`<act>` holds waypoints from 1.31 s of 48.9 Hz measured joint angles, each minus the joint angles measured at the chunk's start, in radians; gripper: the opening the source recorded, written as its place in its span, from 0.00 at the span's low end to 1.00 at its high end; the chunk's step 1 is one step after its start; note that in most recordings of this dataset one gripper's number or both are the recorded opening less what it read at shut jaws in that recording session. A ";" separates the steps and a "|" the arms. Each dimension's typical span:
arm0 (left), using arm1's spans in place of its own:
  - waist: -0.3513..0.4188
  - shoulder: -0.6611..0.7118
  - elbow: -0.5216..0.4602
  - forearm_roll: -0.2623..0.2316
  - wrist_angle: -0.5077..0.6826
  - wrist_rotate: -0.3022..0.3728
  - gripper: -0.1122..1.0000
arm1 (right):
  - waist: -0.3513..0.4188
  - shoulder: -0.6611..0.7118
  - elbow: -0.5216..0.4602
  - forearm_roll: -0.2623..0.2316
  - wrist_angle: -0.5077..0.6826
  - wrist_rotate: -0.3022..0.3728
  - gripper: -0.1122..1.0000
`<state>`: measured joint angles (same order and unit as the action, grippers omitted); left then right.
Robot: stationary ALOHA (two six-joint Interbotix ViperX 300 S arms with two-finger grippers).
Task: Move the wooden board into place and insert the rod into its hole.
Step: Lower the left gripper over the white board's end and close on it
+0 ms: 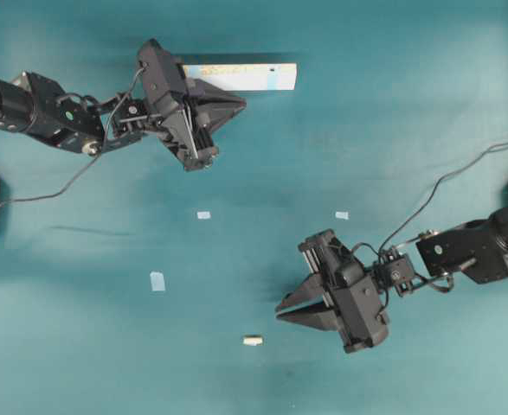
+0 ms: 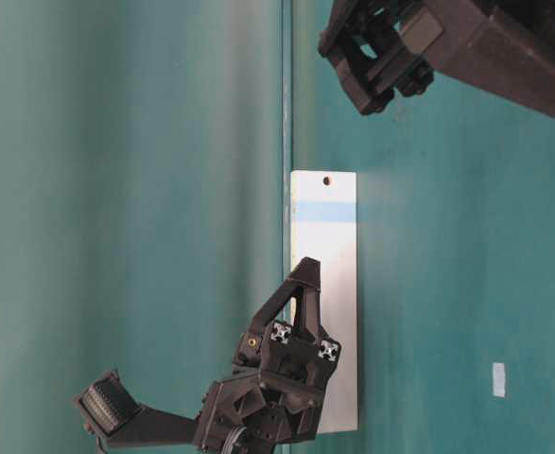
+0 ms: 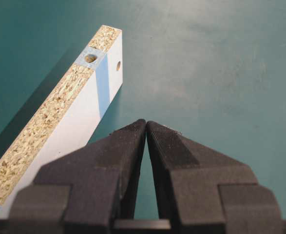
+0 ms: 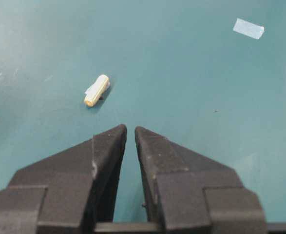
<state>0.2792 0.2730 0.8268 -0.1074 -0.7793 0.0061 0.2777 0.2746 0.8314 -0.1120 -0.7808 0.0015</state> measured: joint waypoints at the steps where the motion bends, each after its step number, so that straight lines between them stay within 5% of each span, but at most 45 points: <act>1: 0.000 0.000 -0.002 -0.002 -0.002 0.000 0.24 | -0.002 0.000 0.000 -0.002 0.002 0.000 0.32; 8: -0.011 -0.072 -0.031 0.032 0.213 0.000 0.10 | -0.005 -0.015 -0.005 -0.008 0.048 0.006 0.11; 19: -0.012 -0.207 -0.057 0.046 0.494 0.120 0.11 | -0.008 -0.071 -0.051 -0.040 0.212 0.006 0.10; 25: -0.005 -0.299 -0.049 0.046 0.630 0.245 0.35 | -0.006 -0.084 -0.058 -0.060 0.262 0.006 0.10; 30: 0.034 -0.377 -0.037 0.046 0.739 0.351 0.61 | -0.005 -0.087 -0.060 -0.064 0.279 0.009 0.23; 35: 0.092 -0.436 -0.026 0.046 0.813 0.426 0.81 | -0.003 -0.091 -0.066 -0.064 0.284 0.011 0.47; 40: 0.147 -0.469 -0.021 0.046 0.861 0.480 0.86 | -0.002 -0.094 -0.072 -0.064 0.298 0.012 0.73; 64: 0.173 -0.370 -0.026 0.046 0.891 0.522 0.91 | -0.002 -0.095 -0.118 -0.064 0.417 0.012 0.73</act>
<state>0.4525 -0.0966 0.8007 -0.0614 0.1120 0.5277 0.2761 0.1795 0.7133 -0.1764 -0.3636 0.0138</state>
